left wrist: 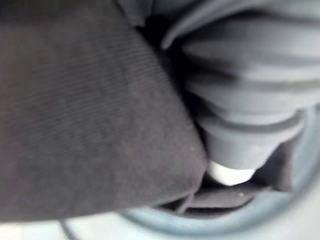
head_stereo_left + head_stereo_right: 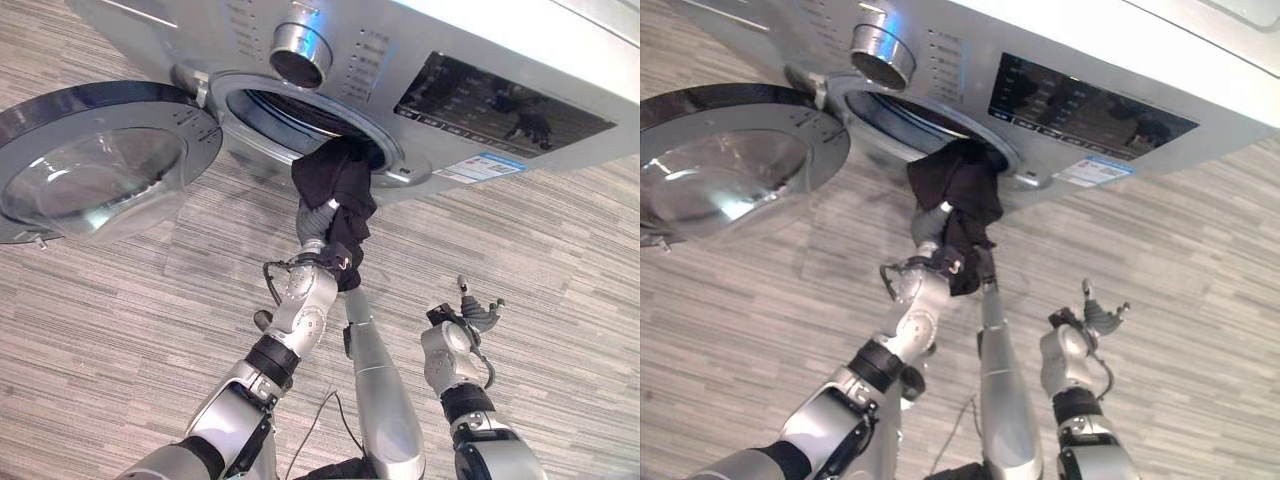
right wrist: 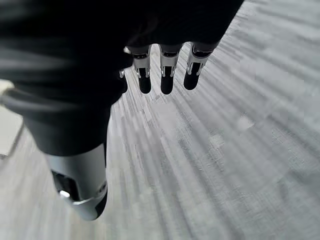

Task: Grab the laundry basket,head to the washer,open it,put in the laundry and shut it.

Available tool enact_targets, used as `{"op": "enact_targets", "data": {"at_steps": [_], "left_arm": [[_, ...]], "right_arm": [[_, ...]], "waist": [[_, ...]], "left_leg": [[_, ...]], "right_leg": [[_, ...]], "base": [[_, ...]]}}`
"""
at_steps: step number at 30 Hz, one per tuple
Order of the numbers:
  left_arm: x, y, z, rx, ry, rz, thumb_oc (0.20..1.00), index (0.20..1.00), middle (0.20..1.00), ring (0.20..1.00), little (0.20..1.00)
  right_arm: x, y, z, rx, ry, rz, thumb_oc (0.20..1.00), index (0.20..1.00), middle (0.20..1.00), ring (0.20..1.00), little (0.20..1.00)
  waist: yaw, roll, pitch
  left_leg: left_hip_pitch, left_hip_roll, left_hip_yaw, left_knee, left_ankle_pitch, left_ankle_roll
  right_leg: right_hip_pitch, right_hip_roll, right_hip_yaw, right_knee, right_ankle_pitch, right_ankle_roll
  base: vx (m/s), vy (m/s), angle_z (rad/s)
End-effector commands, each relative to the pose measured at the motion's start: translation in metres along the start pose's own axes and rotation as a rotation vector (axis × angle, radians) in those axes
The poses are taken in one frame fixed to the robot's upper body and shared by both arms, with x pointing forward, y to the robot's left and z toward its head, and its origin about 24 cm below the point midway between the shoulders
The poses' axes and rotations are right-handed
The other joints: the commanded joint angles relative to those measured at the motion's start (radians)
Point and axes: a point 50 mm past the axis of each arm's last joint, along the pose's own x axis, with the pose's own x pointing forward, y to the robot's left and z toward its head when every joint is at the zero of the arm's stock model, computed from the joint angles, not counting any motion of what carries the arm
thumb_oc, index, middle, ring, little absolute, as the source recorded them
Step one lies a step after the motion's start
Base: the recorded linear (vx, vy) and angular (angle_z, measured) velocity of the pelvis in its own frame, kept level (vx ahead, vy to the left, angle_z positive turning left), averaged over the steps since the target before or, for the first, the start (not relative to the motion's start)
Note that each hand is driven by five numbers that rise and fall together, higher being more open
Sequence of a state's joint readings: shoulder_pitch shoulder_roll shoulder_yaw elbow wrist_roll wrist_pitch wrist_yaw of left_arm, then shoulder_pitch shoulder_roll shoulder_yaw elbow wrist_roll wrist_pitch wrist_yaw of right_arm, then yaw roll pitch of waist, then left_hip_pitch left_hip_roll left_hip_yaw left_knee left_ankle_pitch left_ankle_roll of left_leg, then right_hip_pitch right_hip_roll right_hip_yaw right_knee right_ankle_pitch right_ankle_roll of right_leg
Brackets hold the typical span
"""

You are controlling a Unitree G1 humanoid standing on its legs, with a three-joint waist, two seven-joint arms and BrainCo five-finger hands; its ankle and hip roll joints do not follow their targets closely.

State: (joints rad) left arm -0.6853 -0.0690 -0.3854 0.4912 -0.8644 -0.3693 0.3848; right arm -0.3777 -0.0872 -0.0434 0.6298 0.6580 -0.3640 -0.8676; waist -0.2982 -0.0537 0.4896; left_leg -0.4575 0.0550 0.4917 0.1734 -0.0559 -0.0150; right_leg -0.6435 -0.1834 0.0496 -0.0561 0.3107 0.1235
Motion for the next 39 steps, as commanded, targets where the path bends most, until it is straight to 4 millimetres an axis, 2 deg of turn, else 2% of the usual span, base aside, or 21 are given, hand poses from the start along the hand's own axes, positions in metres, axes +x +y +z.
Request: {"op": "enact_targets", "data": {"at_steps": [1, 3, 5, 7, 8, 9, 10, 12, 13, 14, 18, 23, 26, 28, 29, 31, 33, 35, 36, 37, 39], "left_arm": [[0.003, -0.022, 0.022, -0.07, -0.129, -0.06, 0.2, 0.2, 0.2, 0.2, 0.2], [0.005, -0.024, 0.028, -0.082, -0.155, -0.056, 0.2, 0.2, 0.2, 0.2, 0.2], [0.01, -0.034, 0.039, -0.087, -0.203, -0.063, 0.2, 0.2, 0.2, 0.2, 0.2], [0.024, -0.044, 0.064, -0.092, -0.294, -0.034, 0.2, 0.2, 0.2, 0.2, 0.2], [0.024, -0.044, 0.064, -0.092, -0.294, -0.034, 0.2, 0.2, 0.2, 0.2, 0.2], [0.042, -0.042, 0.117, -0.03, -0.471, 0.028, 0.2, 0.2, 0.2, 0.2, 0.2], [0.05, -0.044, 0.209, 0.021, -0.755, 0.086, 0.2, 0.2, 0.2, 0.2, 0.2], [0.048, -0.053, 0.235, 0.007, -0.83, 0.071, 0.2, 0.2, 0.2, 0.2, 0.2], [0.045, -0.07, 0.251, -0.032, -0.871, 0.031, 0.2, 0.2, 0.2, 0.2, 0.2], [0.045, -0.077, 0.256, -0.038, -0.872, 0.008, 0.2, 0.2, 0.2, 0.2, 0.2], [0.046, -0.095, 0.256, -0.06, -0.84, -0.042, 0.2, 0.2, 0.2, 0.2, 0.2], [0.053, -0.119, 0.241, -0.106, -0.724, -0.115, 0.2, 0.2, 0.2, 0.2, 0.2], [0.057, -0.141, 0.223, -0.193, -0.602, -0.169, 0.2, 0.2, 0.2, 0.2, 0.2], [0.063, -0.157, 0.218, -0.155, -0.53, -0.169, 0.2, 0.2, 0.2, 0.2, 0.2], [0.067, -0.167, 0.231, 0.021, -0.542, -0.17, 0.2, 0.2, 0.2, 0.2, 0.2], [0.053, -0.197, 0.26, 0.159, -0.639, -0.288, 0.2, 0.2, 0.2, 0.2, 0.2], [0.043, -0.21, 0.271, 0.169, -0.688, -0.34, 0.2, 0.2, 0.2, 0.2, 0.2], [0.009, -0.24, 0.29, 0.155, -0.816, -0.509, 0.2, 0.2, 0.2, 0.2, 0.2], [0.009, -0.241, 0.287, 0.176, -0.812, -0.517, 0.501, 0.501, 0.501, 0.501, 0.501], [0.014, -0.24, 0.279, 0.261, -0.777, -0.534, 1.0, 1.0, 1.0, 1.0, 1.0], [0.034, -0.225, 0.268, 0.457, -0.703, -0.477, 1.0, 1.0, 1.0, 1.0, 1.0]], "right_arm": [[-0.008, -0.001, 0.008, 0.075, -0.058, 0.04, 1.0, 1.0, 1.0, 1.0, 1.0], [-0.01, 0.004, 0.015, 0.083, -0.092, 0.065, 1.0, 1.0, 1.0, 1.0, 1.0], [-0.017, 0.021, 0.026, 0.097, -0.145, 0.125, 1.0, 1.0, 1.0, 1.0, 1.0], [-0.027, 0.034, 0.031, 0.119, -0.166, 0.196, 1.0, 1.0, 1.0, 1.0, 1.0], [-0.027, 0.034, 0.031, 0.119, -0.166, 0.196, 1.0, 1.0, 1.0, 1.0, 1.0], [-0.031, 0.04, 0.037, 0.143, -0.196, 0.251, 1.0, 1.0, 1.0, 1.0, 1.0], [-0.026, 0.035, 0.051, 0.132, -0.273, 0.301, 1.0, 1.0, 1.0, 1.0, 1.0], [-0.022, 0.028, 0.056, 0.121, -0.298, 0.309, 1.0, 1.0, 1.0, 1.0, 1.0], [-0.019, 0.021, 0.06, 0.081, -0.333, 0.319, 1.0, 1.0, 1.0, 1.0, 1.0], [-0.017, 0.016, 0.061, 0.073, -0.335, 0.324, 1.0, 1.0, 1.0, 1.0, 1.0], [-0.016, 0.011, 0.058, 0.098, -0.301, 0.326, 1.0, 1.0, 1.0, 1.0, 1.0], [-0.018, 0.009, 0.061, 0.107, -0.288, 0.353, 1.0, 1.0, 1.0, 1.0, 1.0], [-0.018, 0.011, 0.065, 0.105, -0.294, 0.357, 1.0, 1.0, 1.0, 1.0, 1.0], [-0.018, 0.012, 0.072, 0.098, -0.319, 0.356, 1.0, 1.0, 1.0, 1.0, 1.0], [-0.011, 0.01, 0.078, 0.059, -0.35, 0.342, 1.0, 1.0, 1.0, 1.0, 1.0], [-0.002, -0.001, 0.099, 0.012, -0.445, 0.322, 1.0, 1.0, 1.0, 1.0, 1.0], [0.001, -0.01, 0.107, -0.02, -0.483, 0.305, 1.0, 1.0, 1.0, 1.0, 1.0], [0.009, -0.039, 0.119, -0.072, -0.542, 0.221, 1.0, 1.0, 1.0, 1.0, 1.0], [0.01, -0.047, 0.119, -0.08, -0.544, 0.194, 1.0, 1.0, 1.0, 1.0, 1.0], [0.013, -0.057, 0.12, -0.083, -0.537, 0.164, 1.0, 1.0, 1.0, 1.0, 1.0], [0.016, -0.066, 0.123, -0.093, -0.535, 0.145, 1.0, 1.0, 1.0, 1.0, 1.0]], "waist": [[-0.017, -0.01, -0.027], [-0.02, -0.01, -0.023], [-0.021, -0.012, -0.008], [-0.032, -0.012, -0.002], [-0.032, -0.012, -0.002], [-0.041, -0.007, -0.006], [-0.058, 0.004, -0.023], [-0.068, 0.012, -0.03], [-0.082, 0.013, -0.035], [-0.09, 0.018, -0.041], [-0.1, 0.021, -0.055], [-0.117, 0.02, -0.068], [-0.132, 0.021, -0.077], [-0.145, 0.027, -0.091], [-0.157, 0.035, -0.104], [-0.165, 0.046, -0.103], [-0.161, 0.049, -0.099], [-0.145, 0.067, -0.1], [-0.138, 0.074, -0.101], [-0.131, 0.08, -0.104], [-0.121, 0.089, -0.104]], "left_leg": [[-0.009, 0.074, -0.061, 0.132, -0.22, -0.032], [-0.026, 0.076, -0.057, 0.127, -0.221, -0.033], [-0.064, 0.081, -0.051, 0.134, -0.229, -0.031], [-0.11, 0.091, -0.043, 0.143, -0.237, -0.035], [-0.11, 0.091, -0.043, 0.143, -0.237, -0.035], [-0.166, 0.106, -0.051, 0.162, -0.242, -0.041], [-0.226, 0.131, -0.082, 0.2, -0.251, -0.051], [-0.267, 0.148, -0.11, 0.248, -0.262, -0.055], [-0.312, 0.179, -0.143, 0.329, -0.283, -0.059], [-0.344, 0.203, -0.17, 0.377, -0.298, -0.068], [-0.388, 0.24, -0.191, 0.423, -0.305, -0.088], [-0.415, 0.291, -0.196, 0.475, -0.313, -0.115], [-0.412, 0.322, -0.189, 0.492, -0.318, -0.122], [-0.398, 0.339, -0.177, 0.496, -0.32, -0.125], [-0.38, 0.353, -0.166, 0.496, -0.317, -0.126], [-0.357, 0.362, -0.151, 0.495, -0.31, -0.123], [-0.35, 0.366, -0.147, 0.498, -0.308, -0.123], [-0.35, 0.378, -0.149, 0.52, -0.288, -0.12], [-0.353, 0.382, -0.152, 0.528, -0.286, -0.12], [-0.351, 0.384, -0.151, 0.527, -0.286, -0.12], [-0.346, 0.382, -0.147, 0.518, -0.293, -0.116]], "right_leg": [[-0.148, -0.081, -0.079, 0.013, -0.02, 0.113], [-0.176, -0.074, -0.077, 0.02, -0.02, 0.113], [-0.242, -0.063, -0.076, 0.06, -0.03, 0.112], [-0.311, -0.057, -0.078, 0.103, -0.045, 0.11], [-0.311, -0.057, -0.078, 0.103, -0.045, 0.11], [-0.37, -0.053, -0.079, 0.144, -0.067, 0.106], [-0.434, -0.052, -0.095, 0.227, -0.106, 0.099], [-0.469, -0.048, -0.103, 0.297, -0.144, 0.086], [-0.506, -0.042, -0.105, 0.4, -0.192, 0.069], [-0.531, -0.036, -0.118, 0.459, -0.225, 0.057], [-0.564, -0.019, -0.138, 0.522, -0.265, 0.043], [-0.59, 0.004, -0.152, 0.579, -0.31, 0.026], [-0.604, 0.033, -0.159, 0.608, -0.326, 0.018], [-0.611, 0.053, -0.158, 0.623, -0.337, 0.011], [-0.607, 0.066, -0.154, 0.628, -0.343, 0.008], [-0.599, 0.073, -0.152, 0.635, -0.358, 0.003], [-0.595, 0.077, -0.154, 0.644, -0.365, 0.0], [-0.596, 0.087, -0.163, 0.674, -0.384, -0.01], [-0.597, 0.088, -0.167, 0.685, -0.392, -0.013], [-0.598, 0.089, -0.171, 0.694, -0.4, -0.015], [-0.596, 0.083, -0.172, 0.697, -0.404, -0.016]], "base": [[0.06, -0.026, -0.08], [0.07, -0.027, -0.1], [0.1, -0.019, -0.17], [0.09, -0.013, -0.23], [0.12, -0.038, -0.37], [0.2, -0.125, -0.24], [0.23, -0.168, -0.03], [0.15, -0.21, 0.18], [0.15, -0.291, 0.33], [0.15, -0.282, 0.38], [0.06, -0.14, 0.25], [0.05, -0.113, 0.05], [0.08, -0.102, -0.07], [0.11, -0.105, -0.11], [0.12, -0.116, -0.13], [0.1, -0.075, -0.17], [0.05, -0.041, -0.23], [0.07, -0.093, -0.12], [0.06, -0.078, -0.03], [0.03, -0.043, -0.06], [0.01, -0.036, -0.06]]}}
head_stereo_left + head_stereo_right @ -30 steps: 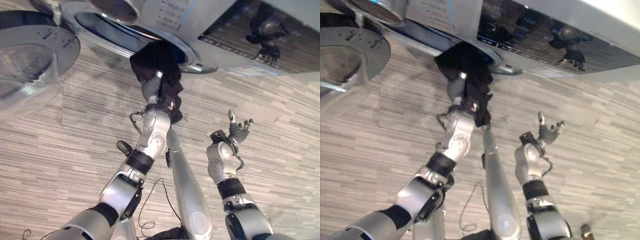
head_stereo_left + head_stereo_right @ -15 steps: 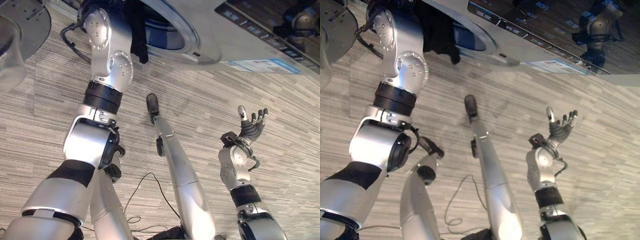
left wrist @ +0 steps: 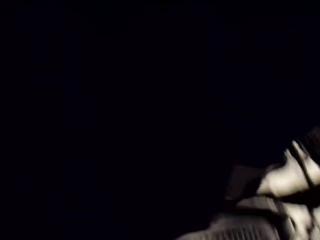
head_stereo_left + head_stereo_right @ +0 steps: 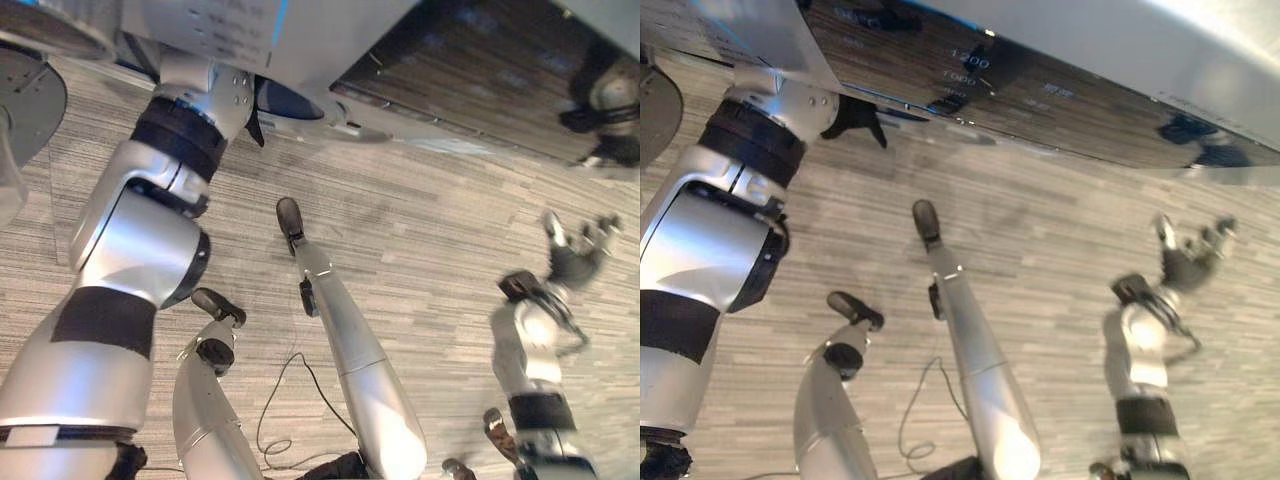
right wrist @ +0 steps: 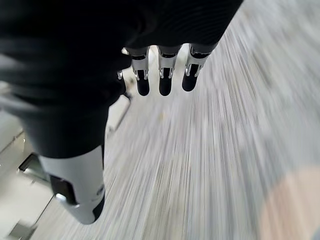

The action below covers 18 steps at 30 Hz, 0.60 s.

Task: Grab the laundry basket,head to the washer,open it,put in the laundry and shut it.

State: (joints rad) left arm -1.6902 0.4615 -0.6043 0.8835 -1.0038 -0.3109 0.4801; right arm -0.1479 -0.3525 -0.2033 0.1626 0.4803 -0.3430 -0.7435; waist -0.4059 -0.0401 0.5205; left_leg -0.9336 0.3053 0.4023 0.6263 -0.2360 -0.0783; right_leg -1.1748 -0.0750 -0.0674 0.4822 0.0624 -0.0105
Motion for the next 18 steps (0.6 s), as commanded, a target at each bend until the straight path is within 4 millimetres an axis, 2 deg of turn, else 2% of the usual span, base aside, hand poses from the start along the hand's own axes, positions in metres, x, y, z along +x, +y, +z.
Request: {"op": "enact_targets", "data": {"at_steps": [1, 2, 3, 4, 5, 6, 8, 9, 11, 14, 16, 18], "left_arm": [[0.004, -0.055, 0.039, 0.078, -0.077, -0.272, 1.0, 1.0, 1.0, 1.0, 1.0], [0.005, -0.055, 0.04, 0.081, -0.077, -0.275, 1.0, 1.0, 1.0, 1.0, 1.0], [0.009, -0.04, 0.028, 0.376, -0.066, -0.309, 1.0, 1.0, 1.0, 1.0, 1.0], [0.01, -0.036, 0.022, 0.581, -0.069, -0.343, 1.0, 1.0, 1.0, 1.0, 1.0], [0.01, -0.037, 0.022, 0.585, -0.071, -0.345, 1.0, 1.0, 1.0, 1.0, 1.0], [0.01, -0.031, 0.009, 0.858, -0.065, -0.401, 1.0, 1.0, 1.0, 1.0, 1.0], [0.01, -0.039, 0.016, 1.39, -0.288, -0.431, 1.0, 1.0, 1.0, 1.0, 1.0], [0.005, -0.043, 0.009, 1.763, -0.447, -0.502, 1.0, 1.0, 1.0, 1.0, 1.0], [-0.002, -0.044, 0.004, 1.936, -0.596, -0.528, 1.0, 1.0, 1.0, 1.0, 1.0], [-0.01, -0.034, -0.002, 1.987, -0.679, -0.509, 1.0, 1.0, 1.0, 1.0, 1.0], [-0.025, -0.01, -0.02, 1.997, -0.724, -0.478, 1.0, 1.0, 1.0, 1.0, 1.0], [-0.034, 0.006, -0.029, 1.919, -0.658, -0.457, 1.0, 1.0, 1.0, 1.0, 1.0]], "right_arm": [[-0.003, -0.029, -0.002, -0.095, 0.009, -0.002, 1.0, 1.0, 1.0, 1.0, 1.0], [-0.003, -0.029, -0.002, -0.091, 0.01, 0.0, 1.0, 1.0, 1.0, 1.0, 1.0], [-0.004, -0.035, -0.006, -0.12, 0.038, 0.021, 1.0, 1.0, 1.0, 1.0, 1.0], [-0.006, -0.037, -0.01, -0.131, 0.056, 0.042, 1.0, 1.0, 1.0, 1.0, 1.0], [-0.006, -0.037, -0.01, -0.128, 0.058, 0.043, 1.0, 1.0, 1.0, 1.0, 1.0], [-0.006, -0.034, -0.013, -0.136, 0.069, 0.089, 1.0, 1.0, 1.0, 1.0, 1.0], [-0.008, -0.028, -0.022, -0.157, 0.098, 0.159, 1.0, 1.0, 1.0, 1.0, 1.0], [-0.011, -0.018, -0.028, -0.135, 0.116, 0.23, 1.0, 1.0, 1.0, 1.0, 1.0], [-0.012, -0.012, -0.032, -0.104, 0.124, 0.261, 1.0, 1.0, 1.0, 1.0, 1.0], [-0.012, -0.008, -0.033, -0.073, 0.123, 0.28, 1.0, 1.0, 1.0, 1.0, 1.0], [-0.019, 0.002, -0.032, -0.067, 0.104, 0.349, 1.0, 1.0, 1.0, 1.0, 1.0], [-0.024, 0.005, -0.036, -0.054, 0.124, 0.355, 1.0, 1.0, 1.0, 1.0, 1.0]], "waist": [[-0.009, 0.08, -0.131], [-0.01, 0.077, -0.13], [0.0, 0.089, -0.127], [0.006, 0.092, -0.126], [0.006, 0.089, -0.126], [0.009, 0.092, -0.123], [0.012, 0.087, -0.117], [0.012, 0.077, -0.109], [0.024, 0.075, -0.103], [0.036, 0.075, -0.098], [0.064, 0.073, -0.082], [0.082, 0.071, -0.071]], "left_leg": [[0.133, 0.13, -0.06, 0.062, -0.116, -0.052], [0.131, 0.129, -0.06, 0.062, -0.113, -0.05], [0.13, 0.126, -0.061, 0.055, -0.108, -0.051], [0.127, 0.126, -0.063, 0.054, -0.106, -0.053], [0.124, 0.125, -0.063, 0.055, -0.103, -0.052], [0.117, 0.127, -0.064, 0.053, -0.099, -0.054], [0.11, 0.134, -0.066, 0.053, -0.098, -0.059], [0.103, 0.141, -0.066, 0.053, -0.095, -0.064], [0.099, 0.143, -0.073, 0.049, -0.091, -0.066], [0.098, 0.14, -0.082, 0.043, -0.084, -0.067], [0.103, 0.126, -0.105, 0.015, -0.062, -0.066], [0.111, 0.112, -0.108, -0.008, -0.057, -0.065]], "right_leg": [[-0.061, -0.03, -0.057, 0.161, -0.16, 0.12], [-0.061, -0.031, -0.057, 0.158, -0.157, 0.118], [-0.062, -0.037, -0.059, 0.159, -0.156, 0.118], [-0.065, -0.038, -0.059, 0.166, -0.16, 0.119], [-0.066, -0.038, -0.059, 0.164, -0.156, 0.117], [-0.072, -0.038, -0.058, 0.165, -0.154, 0.114], [-0.073, -0.037, -0.058, 0.166, -0.156, 0.116], [-0.075, -0.034, -0.059, 0.165, -0.15, 0.116], [-0.077, -0.03, -0.06, 0.164, -0.149, 0.117], [-0.072, -0.03, -0.065, 0.163, -0.152, 0.117], [-0.047, -0.044, -0.073, 0.148, -0.154, 0.12], [-0.031, -0.057, -0.076, 0.132, -0.15, 0.121]], "base": [[0.0, 0.0, 0.0], [0.0, 0.0, 0.0], [-0.02, -0.024, 0.07], [-0.02, -0.025, 0.12], [-0.02, -0.032, 0.11], [-0.02, -0.019, 0.1], [-0.03, -0.007, 0.19], [-0.03, 0.009, 0.24], [-0.01, -0.001, 0.08], [-0.01, -0.035, -0.06], [-0.04, -0.017, 0.02], [-0.03, 0.017, 0.08]]}}
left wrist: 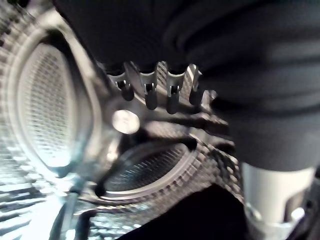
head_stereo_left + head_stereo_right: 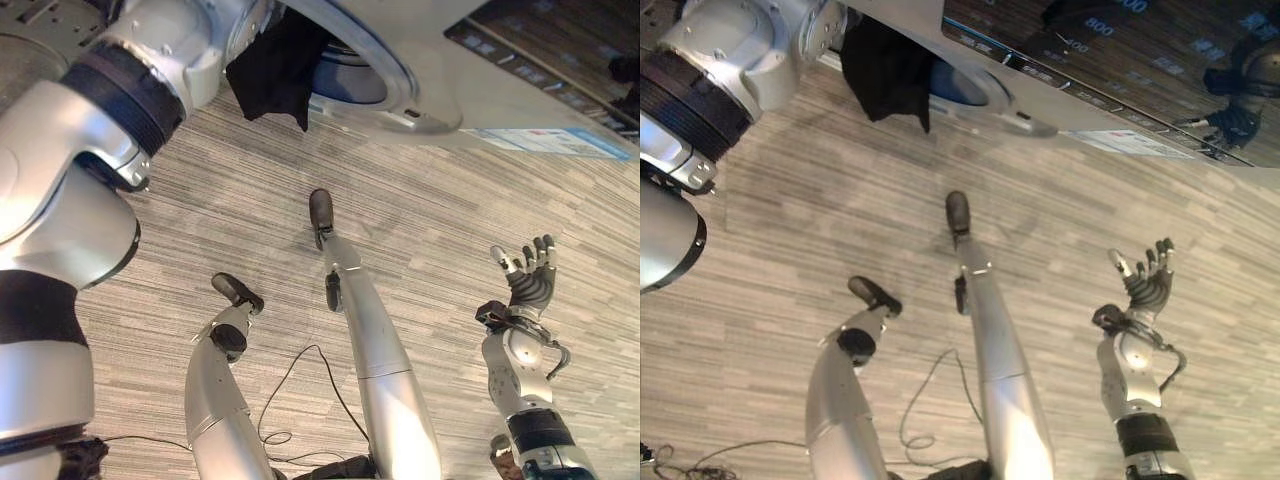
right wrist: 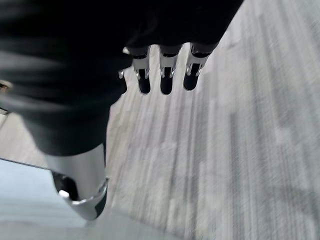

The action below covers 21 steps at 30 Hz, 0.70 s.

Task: Grab the laundry basket,head to the washer,open it,put in the laundry and shut it.

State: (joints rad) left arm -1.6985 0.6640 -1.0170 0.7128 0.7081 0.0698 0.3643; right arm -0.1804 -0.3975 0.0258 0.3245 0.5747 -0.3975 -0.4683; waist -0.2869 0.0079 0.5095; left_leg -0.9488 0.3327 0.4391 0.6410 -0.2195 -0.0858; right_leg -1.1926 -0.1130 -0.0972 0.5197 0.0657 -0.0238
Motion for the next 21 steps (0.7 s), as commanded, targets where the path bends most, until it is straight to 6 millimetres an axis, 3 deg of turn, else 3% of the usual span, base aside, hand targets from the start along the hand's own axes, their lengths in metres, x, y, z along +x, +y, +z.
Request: {"op": "enact_targets", "data": {"at_steps": [1, 5, 6, 7, 8, 9, 12, 14, 15, 17, 19, 20, 21], "left_arm": [[-0.029, -0.016, -0.004, -0.122, 0.085, 0.066, 1.0, 1.0, 1.0, 1.0, 1.0], [-0.1, -0.046, 0.004, -0.583, 0.247, 0.041, 1.0, 1.0, 1.0, 1.0, 1.0], [-0.104, -0.047, 0.003, -0.586, 0.253, 0.036, 1.0, 1.0, 1.0, 1.0, 1.0], [-0.129, -0.059, 0.011, -0.757, 0.318, 0.019, 1.0, 1.0, 1.0, 1.0, 1.0], [-0.169, -0.071, 0.029, -0.983, 0.417, 0.001, 1.0, 1.0, 1.0, 1.0, 1.0], [-0.189, -0.078, 0.047, -1.13, 0.473, -0.015, 1.0, 1.0, 1.0, 1.0, 1.0], [-0.22, -0.08, 0.07, -1.279, 0.512, -0.065, 1.0, 1.0, 1.0, 1.0, 1.0], [-0.221, -0.08, 0.069, -1.279, 0.514, -0.066, 1.0, 1.0, 1.0, 1.0, 1.0], [-0.237, -0.078, 0.093, -1.395, 0.471, -0.14, 1.0, 1.0, 1.0, 1.0, 1.0], [-0.239, -0.076, 0.097, -1.417, 0.447, -0.157, 1.0, 1.0, 1.0, 1.0, 1.0], [-0.246, -0.072, 0.104, -1.477, 0.411, -0.183, 1.0, 1.0, 1.0, 1.0, 1.0], [-0.254, -0.068, 0.106, -1.528, 0.397, -0.2, 1.0, 1.0, 1.0, 1.0, 1.0], [-0.254, -0.068, 0.106, -1.527, 0.397, -0.199, 1.0, 1.0, 1.0, 1.0, 1.0]], "right_arm": [[-0.013, -0.018, -0.002, 0.003, -0.012, -0.026, 1.0, 1.0, 1.0, 1.0, 1.0], [-0.025, -0.005, -0.022, -0.002, 0.104, 0.008, 1.0, 1.0, 1.0, 1.0, 1.0], [-0.026, -0.006, -0.023, -0.009, 0.106, 0.013, 1.0, 1.0, 1.0, 1.0, 1.0], [-0.03, 0.0, -0.03, -0.006, 0.142, 0.03, 1.0, 1.0, 1.0, 1.0, 1.0], [-0.033, 0.013, -0.04, -0.012, 0.196, 0.061, 1.0, 1.0, 1.0, 1.0, 1.0], [-0.032, 0.025, -0.044, -0.007, 0.217, 0.084, 1.0, 1.0, 1.0, 1.0, 1.0], [-0.026, 0.048, -0.046, -0.006, 0.231, 0.128, 1.0, 1.0, 1.0, 1.0, 1.0], [-0.027, 0.048, -0.047, -0.006, 0.233, 0.13, 1.0, 1.0, 1.0, 1.0, 1.0], [-0.012, 0.07, -0.047, -0.03, 0.241, 0.133, 1.0, 1.0, 1.0, 1.0, 1.0], [0.0, 0.079, -0.042, -0.039, 0.225, 0.124, 1.0, 1.0, 1.0, 1.0, 1.0], [0.03, 0.088, -0.026, -0.054, 0.196, 0.066, 1.0, 1.0, 1.0, 1.0, 1.0], [0.055, 0.088, -0.012, -0.11, 0.179, 0.015, 1.0, 1.0, 1.0, 1.0, 1.0], [0.056, 0.088, -0.012, -0.109, 0.178, 0.016, 1.0, 1.0, 1.0, 1.0, 1.0]], "waist": [[-0.027, 0.025, -0.056], [0.016, 0.035, -0.036], [0.01, 0.036, -0.039], [0.022, 0.039, -0.035], [0.041, 0.044, -0.026], [0.058, 0.048, -0.021], [0.085, 0.053, -0.013], [0.081, 0.053, -0.012], [0.121, 0.074, -0.004], [0.134, 0.086, 0.005], [0.166, 0.111, 0.01], [0.199, 0.141, 0.01], [0.198, 0.142, 0.01]], "left_leg": [[0.131, 0.077, -0.15, -0.032, -0.063, -0.056], [0.169, 0.044, -0.154, -0.088, -0.043, -0.052], [0.17, 0.043, -0.152, -0.09, -0.04, -0.051], [0.18, 0.033, -0.154, -0.104, -0.034, -0.049], [0.192, 0.018, -0.158, -0.126, -0.029, -0.044], [0.195, 0.007, -0.164, -0.135, -0.024, -0.043], [0.207, -0.022, -0.181, -0.178, -0.01, -0.035], [0.21, -0.024, -0.182, -0.183, -0.008, -0.034], [0.214, -0.056, -0.212, -0.219, 0.002, -0.025], [0.213, -0.067, -0.225, -0.229, 0.008, -0.022], [0.201, -0.086, -0.241, -0.239, 0.017, -0.019], [0.181, -0.103, -0.258, -0.246, 0.026, -0.017], [0.179, -0.103, -0.259, -0.246, 0.026, -0.017]], "right_leg": [[-0.003, -0.024, -0.049, 0.088, -0.151, 0.135], [0.041, -0.042, -0.051, 0.049, -0.142, 0.133], [0.043, -0.041, -0.05, 0.045, -0.138, 0.132], [0.057, -0.047, -0.049, 0.032, -0.131, 0.131], [0.076, -0.055, -0.05, 0.012, -0.126, 0.128], [0.09, -0.062, -0.051, -0.001, -0.121, 0.13], [0.12, -0.079, -0.06, -0.038, -0.111, 0.129], [0.124, -0.08, -0.062, -0.041, -0.109, 0.13], [0.151, -0.102, -0.075, -0.058, -0.106, 0.137], [0.155, -0.111, -0.081, -0.058, -0.106, 0.14], [0.154, -0.126, -0.086, -0.059, -0.105, 0.145], [0.139, -0.141, -0.087, -0.049, -0.109, 0.15], [0.138, -0.142, -0.087, -0.048, -0.109, 0.15]], "base": [[-0.03, 0.023, 0.23], [-0.02, 0.041, 0.25], [-0.02, 0.049, 0.12], [-0.01, 0.066, 0.22], [0.0, 0.1, 0.24], [-0.01, 0.068, 0.22], [-0.01, 0.032, 0.2], [-0.01, 0.025, 0.37], [-0.01, 0.029, 0.37], [-0.01, 0.03, 0.18], [-0.01, 0.035, 0.25], [0.0, 0.035, 0.23], [0.0, 0.059, 0.25]]}}
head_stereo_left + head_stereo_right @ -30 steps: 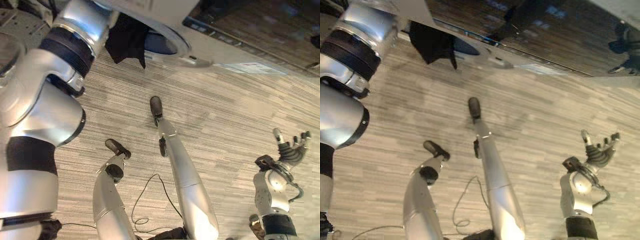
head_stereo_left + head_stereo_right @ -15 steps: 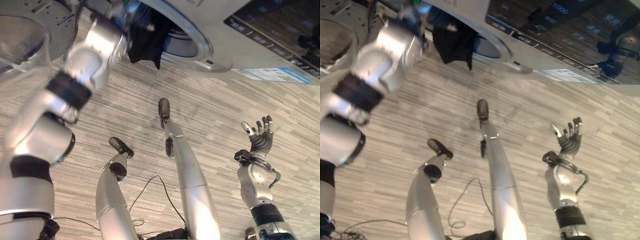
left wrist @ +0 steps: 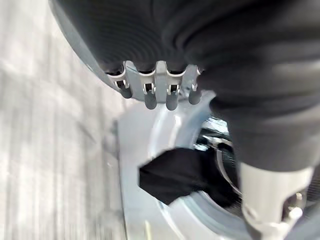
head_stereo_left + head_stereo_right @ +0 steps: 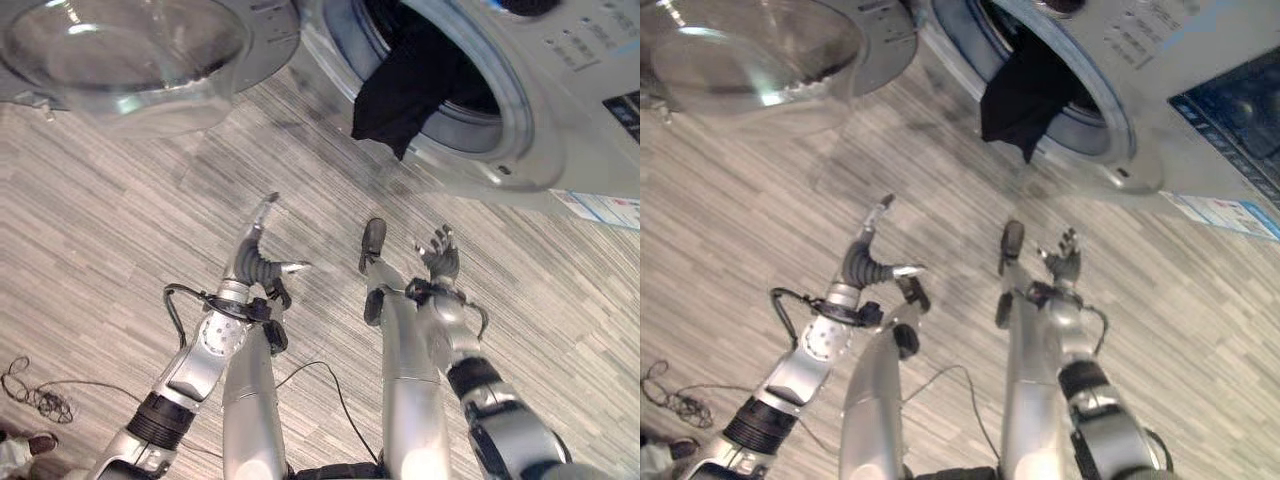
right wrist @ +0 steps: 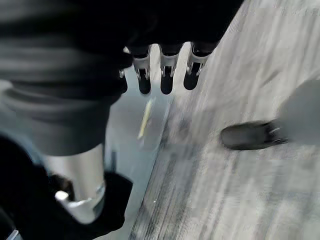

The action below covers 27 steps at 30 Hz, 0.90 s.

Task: Grab the laundry basket,head to the washer,open it,put in the laundry and shut it.

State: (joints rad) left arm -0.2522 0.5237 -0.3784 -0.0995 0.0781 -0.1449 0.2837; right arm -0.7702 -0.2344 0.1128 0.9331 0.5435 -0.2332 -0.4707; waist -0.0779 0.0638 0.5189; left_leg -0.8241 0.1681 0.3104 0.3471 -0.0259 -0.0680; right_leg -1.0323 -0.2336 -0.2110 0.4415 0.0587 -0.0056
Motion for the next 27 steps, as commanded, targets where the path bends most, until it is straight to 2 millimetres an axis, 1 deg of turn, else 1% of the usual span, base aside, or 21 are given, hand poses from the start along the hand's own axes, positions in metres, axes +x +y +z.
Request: {"op": "enact_targets", "data": {"at_steps": [1, 2, 3, 4, 6, 9, 10, 13, 14, 18, 19, 21, 22, 23, 24, 25, 26, 27], "left_arm": [[-0.009, 0.014, 0.012, -0.066, -0.083, 0.01, 1.0, 1.0, 1.0, 1.0, 1.0], [-0.011, 0.015, 0.012, -0.071, -0.081, 0.016, 1.0, 1.0, 1.0, 1.0, 1.0], [-0.011, 0.016, 0.013, -0.073, -0.084, 0.017, 1.0, 1.0, 1.0, 1.0, 1.0], [-0.013, 0.019, 0.012, -0.085, -0.082, 0.038, 1.0, 1.0, 1.0, 1.0, 1.0], [-0.013, 0.021, 0.013, -0.11, -0.089, 0.06, 1.0, 1.0, 1.0, 1.0, 1.0], [-0.009, 0.023, 0.018, -0.125, -0.116, 0.079, 1.0, 1.0, 1.0, 1.0, 1.0], [-0.006, 0.024, 0.022, -0.138, -0.14, 0.086, 1.0, 1.0, 1.0, 1.0, 1.0], [-0.002, 0.021, 0.029, -0.173, -0.174, 0.083, 1.0, 1.0, 1.0, 1.0, 1.0], [0.001, 0.019, 0.034, -0.193, -0.2, 0.076, 1.0, 1.0, 1.0, 1.0, 1.0], [0.004, 0.011, 0.038, -0.304, -0.209, 0.053, 1.0, 1.0, 1.0, 1.0, 1.0], [0.007, 0.008, 0.042, -0.319, -0.224, 0.049, 1.0, 1.0, 1.0, 1.0, 1.0], [0.011, 0.004, 0.046, -0.355, -0.24, 0.036, 1.0, 1.0, 1.0, 1.0, 1.0], [0.014, 0.001, 0.048, -0.383, -0.247, 0.024, 1.0, 1.0, 1.0, 1.0, 1.0], [0.015, -0.001, 0.05, -0.392, -0.251, 0.013, 1.0, 1.0, 1.0, 1.0, 1.0], [0.016, -0.002, 0.051, -0.389, -0.26, 0.003, 1.0, 1.0, 1.0, 1.0, 1.0], [0.017, -0.002, 0.051, -0.388, -0.26, 0.003, 1.0, 1.0, 1.0, 1.0, 1.0], [0.017, 0.001, 0.051, -0.391, -0.258, 0.014, 1.0, 1.0, 1.0, 1.0, 1.0], [0.017, 0.001, 0.05, -0.396, -0.255, 0.019, 1.0, 1.0, 1.0, 1.0, 1.0]], "right_arm": [[0.019, -0.044, 0.024, -0.076, -0.06, -0.14, 1.0, 1.0, 1.0, 1.0, 1.0], [0.025, -0.052, 0.031, -0.09, -0.062, -0.165, 1.0, 1.0, 1.0, 1.0, 1.0], [0.026, -0.052, 0.033, -0.089, -0.066, -0.164, 1.0, 1.0, 1.0, 1.0, 1.0], [0.034, -0.07, 0.043, -0.107, -0.063, -0.224, 1.0, 1.0, 1.0, 1.0, 1.0], [0.039, -0.082, 0.053, -0.121, -0.062, -0.261, 1.0, 1.0, 1.0, 1.0, 1.0], [0.043, -0.093, 0.065, -0.151, -0.075, -0.296, 1.0, 1.0, 1.0, 1.0, 1.0], [0.046, -0.1, 0.074, -0.142, -0.077, -0.328, 1.0, 1.0, 1.0, 1.0, 1.0], [0.049, -0.105, 0.086, -0.13, -0.092, -0.346, 1.0, 1.0, 1.0, 1.0, 1.0], [0.051, -0.104, 0.094, -0.141, -0.11, -0.34, 1.0, 1.0, 1.0, 1.0, 1.0], [0.054, -0.092, 0.112, -0.162, -0.154, -0.3, 1.0, 1.0, 1.0, 1.0, 1.0], [0.055, -0.082, 0.121, -0.172, -0.184, -0.27, 1.0, 1.0, 1.0, 1.0, 1.0], [0.056, -0.07, 0.134, -0.17, -0.229, -0.234, 1.0, 1.0, 1.0, 1.0, 1.0], [0.056, -0.06, 0.148, -0.153, -0.267, -0.21, 1.0, 1.0, 1.0, 1.0, 1.0], [0.055, -0.055, 0.154, -0.137, -0.283, -0.195, 1.0, 1.0, 1.0, 1.0, 1.0], [0.054, -0.046, 0.166, -0.087, -0.312, -0.17, 1.0, 1.0, 1.0, 1.0, 1.0], [0.054, -0.044, 0.171, -0.056, -0.322, -0.165, 1.0, 1.0, 1.0, 1.0, 1.0], [0.053, -0.04, 0.185, 0.0, -0.357, -0.168, 1.0, 1.0, 1.0, 1.0, 1.0], [0.05, -0.041, 0.201, 0.045, -0.403, -0.183, 1.0, 1.0, 1.0, 1.0, 1.0]], "waist": [[0.02, 0.11, 0.001], [0.034, 0.121, 0.001], [0.032, 0.124, 0.001], [0.054, 0.14, 0.001], [0.069, 0.157, 0.001], [0.082, 0.169, 0.001], [0.09, 0.176, 0.001], [0.106, 0.184, 0.0], [0.115, 0.188, 0.0], [0.133, 0.193, 0.0], [0.142, 0.194, -0.001], [0.151, 0.192, -0.003], [0.158, 0.193, -0.005], [0.163, 0.192, -0.006], [0.172, 0.191, -0.01], [0.174, 0.191, -0.011], [0.182, 0.19, -0.013], [0.188, 0.189, -0.015]], "left_leg": [[0.039, 0.049, -0.141, 0.042, -0.158, -0.036], [0.027, 0.044, -0.148, 0.034, -0.151, -0.037], [0.023, 0.042, -0.151, 0.033, -0.149, -0.038], [0.008, 0.034, -0.159, 0.019, -0.137, -0.041], [-0.012, 0.027, -0.17, 0.006, -0.121, -0.044], [-0.033, 0.022, -0.18, -0.011, -0.108, -0.047], [-0.047, 0.018, -0.186, -0.017, -0.1, -0.048], [-0.063, 0.009, -0.2, -0.031, -0.091, -0.047], [-0.071, 0.006, -0.204, -0.04, -0.085, -0.049], [-0.083, 0.006, -0.218, -0.054, -0.072, -0.051], [-0.086, 0.006, -0.223, -0.061, -0.066, -0.052], [-0.085, 0.008, -0.234, -0.072, -0.057, -0.054], [-0.082, 0.008, -0.24, -0.078, -0.054, -0.055], [-0.081, 0.007, -0.242, -0.078, -0.052, -0.055], [-0.079, 0.007, -0.249, -0.081, -0.049, -0.058], [-0.079, 0.008, -0.254, -0.084, -0.047, -0.058], [-0.077, 0.008, -0.262, -0.094, -0.04, -0.061], [-0.075, 0.008, -0.268, -0.106, -0.033, -0.063]], "right_leg": [[-0.033, -0.032, 0.027, 0.038, -0.109, 0.136], [-0.041, -0.04, 0.023, 0.045, -0.114, 0.138], [-0.045, -0.042, 0.021, 0.047, -0.115, 0.138], [-0.057, -0.051, 0.016, 0.056, -0.124, 0.141], [-0.076, -0.06, 0.011, 0.067, -0.131, 0.143], [-0.098, -0.064, 0.008, 0.074, -0.138, 0.142], [-0.112, -0.067, 0.007, 0.08, -0.141, 0.141], [-0.131, -0.068, 0.008, 0.089, -0.146, 0.142], [-0.138, -0.07, 0.004, 0.09, -0.149, 0.142], [-0.149, -0.074, -0.003, 0.094, -0.154, 0.143], [-0.152, -0.073, -0.009, 0.096, -0.156, 0.142], [-0.15, -0.076, -0.016, 0.096, -0.158, 0.141], [-0.145, -0.076, -0.025, 0.096, -0.161, 0.141], [-0.144, -0.076, -0.027, 0.099, -0.162, 0.141], [-0.139, -0.077, -0.032, 0.096, -0.164, 0.141], [-0.136, -0.077, -0.034, 0.095, -0.164, 0.141], [-0.132, -0.077, -0.04, 0.093, -0.166, 0.141], [-0.129, -0.079, -0.044, 0.09, -0.168, 0.141]], "base": [[0.01, 0.018, 0.2], [0.01, 0.018, 0.27], [0.01, -0.013, 0.33], [0.01, -0.01, 0.37], [0.02, -0.007, 0.36], [0.02, -0.016, 0.26], [0.03, -0.034, 0.15], [0.02, -0.031, 0.08], [0.02, -0.038, 0.06], [0.01, -0.036, 0.08], [0.02, -0.053, 0.13], [0.01, -0.051, 0.08], [0.0, -0.036, 0.1], [0.0, -0.046, 0.11], [-0.01, -0.038, 0.1], [0.0, -0.049, 0.08], [0.0, -0.045, 0.08], [0.0, -0.044, 0.08]]}}
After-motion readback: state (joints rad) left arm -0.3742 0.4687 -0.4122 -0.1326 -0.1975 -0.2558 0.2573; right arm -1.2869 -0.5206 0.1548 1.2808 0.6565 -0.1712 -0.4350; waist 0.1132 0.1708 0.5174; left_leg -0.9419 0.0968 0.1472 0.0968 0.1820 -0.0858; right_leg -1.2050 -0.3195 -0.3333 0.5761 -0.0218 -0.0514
